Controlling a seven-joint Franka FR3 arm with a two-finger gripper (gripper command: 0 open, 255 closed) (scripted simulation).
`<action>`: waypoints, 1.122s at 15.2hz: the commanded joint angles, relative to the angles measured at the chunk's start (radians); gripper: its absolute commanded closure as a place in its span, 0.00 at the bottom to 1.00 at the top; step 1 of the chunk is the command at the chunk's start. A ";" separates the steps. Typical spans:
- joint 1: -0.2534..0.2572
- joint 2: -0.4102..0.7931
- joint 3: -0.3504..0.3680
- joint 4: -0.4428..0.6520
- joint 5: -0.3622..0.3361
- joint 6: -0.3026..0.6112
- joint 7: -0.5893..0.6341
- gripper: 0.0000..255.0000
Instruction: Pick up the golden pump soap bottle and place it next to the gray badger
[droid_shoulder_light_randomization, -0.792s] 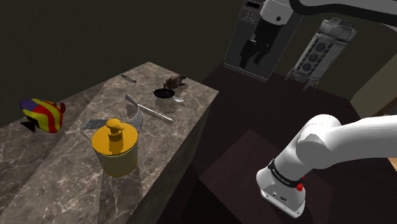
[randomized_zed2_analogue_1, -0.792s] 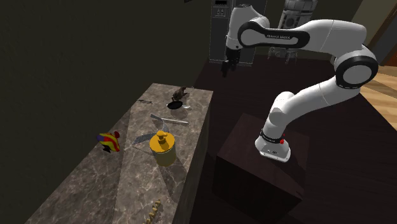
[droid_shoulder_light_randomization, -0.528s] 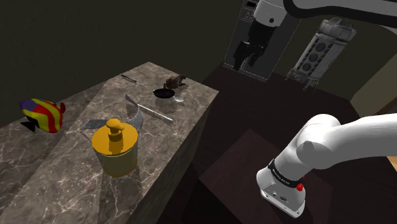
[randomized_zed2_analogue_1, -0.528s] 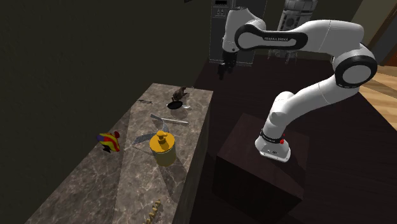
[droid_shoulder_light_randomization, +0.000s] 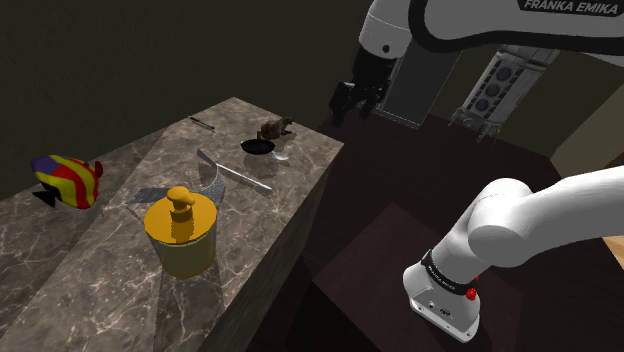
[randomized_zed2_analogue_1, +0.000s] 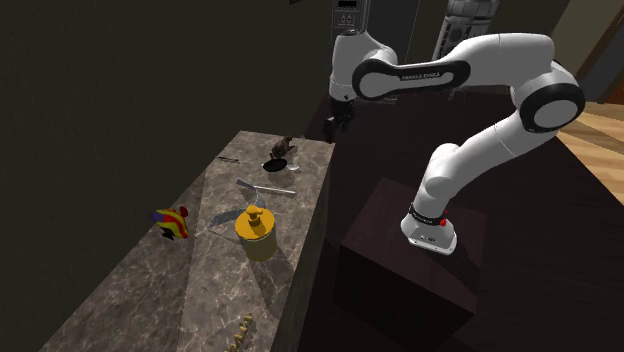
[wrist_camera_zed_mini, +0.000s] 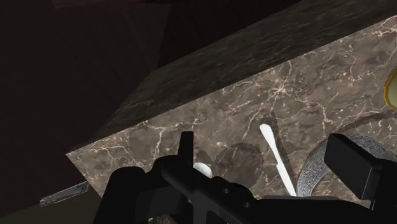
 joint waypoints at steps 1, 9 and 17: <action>0.010 0.047 0.042 0.031 0.015 0.017 0.048 0.00; 0.035 0.245 0.200 0.142 0.023 0.109 0.232 0.00; 0.055 0.506 0.348 0.326 -0.074 0.167 0.448 0.00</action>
